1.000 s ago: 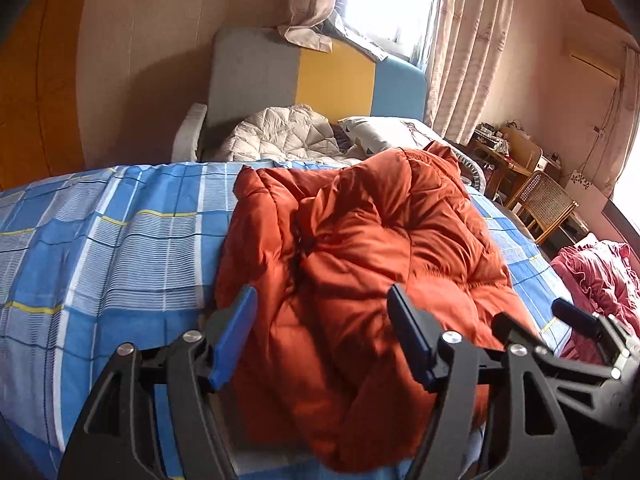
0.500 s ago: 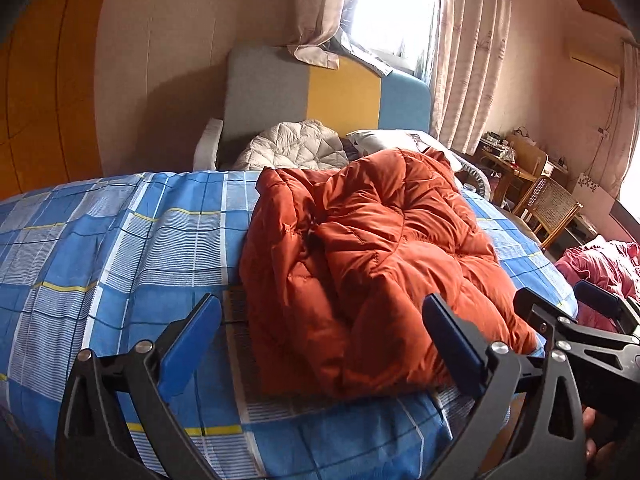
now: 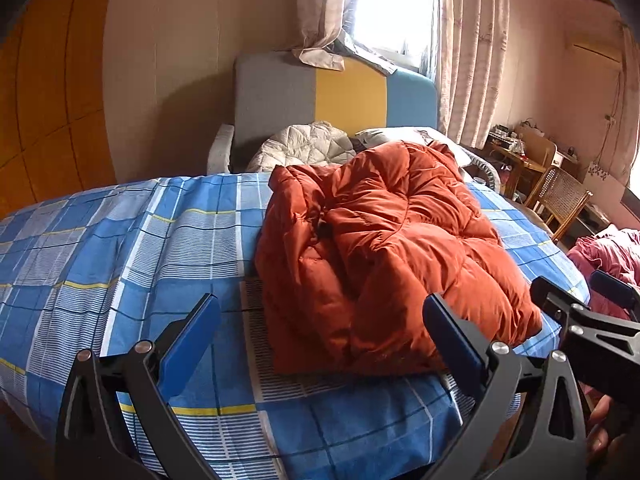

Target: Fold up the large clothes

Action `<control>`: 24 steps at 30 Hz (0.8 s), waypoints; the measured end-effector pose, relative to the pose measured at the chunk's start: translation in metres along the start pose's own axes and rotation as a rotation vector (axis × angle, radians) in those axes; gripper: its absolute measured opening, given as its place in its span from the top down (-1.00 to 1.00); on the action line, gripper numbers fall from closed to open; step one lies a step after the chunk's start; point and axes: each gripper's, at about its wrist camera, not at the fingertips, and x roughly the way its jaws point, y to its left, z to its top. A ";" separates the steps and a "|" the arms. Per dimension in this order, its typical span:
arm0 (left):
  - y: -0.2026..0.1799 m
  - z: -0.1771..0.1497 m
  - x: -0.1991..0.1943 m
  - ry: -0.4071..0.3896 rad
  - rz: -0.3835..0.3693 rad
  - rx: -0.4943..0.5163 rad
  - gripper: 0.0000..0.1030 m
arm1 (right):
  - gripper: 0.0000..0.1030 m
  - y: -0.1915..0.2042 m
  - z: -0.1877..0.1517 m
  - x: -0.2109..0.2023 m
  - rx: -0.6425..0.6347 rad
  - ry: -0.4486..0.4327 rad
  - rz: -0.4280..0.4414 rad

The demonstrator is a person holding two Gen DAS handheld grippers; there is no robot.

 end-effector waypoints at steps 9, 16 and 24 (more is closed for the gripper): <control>-0.001 -0.005 0.002 0.022 0.058 0.006 -0.96 | -0.93 -0.006 -0.004 0.002 0.010 -0.015 0.003; 0.003 0.002 0.003 0.025 0.093 -0.025 -0.96 | -0.93 -0.017 -0.005 0.010 0.039 0.003 -0.005; -0.002 0.001 -0.004 0.000 0.109 0.009 -0.96 | -0.94 -0.014 -0.008 0.010 0.040 0.007 -0.001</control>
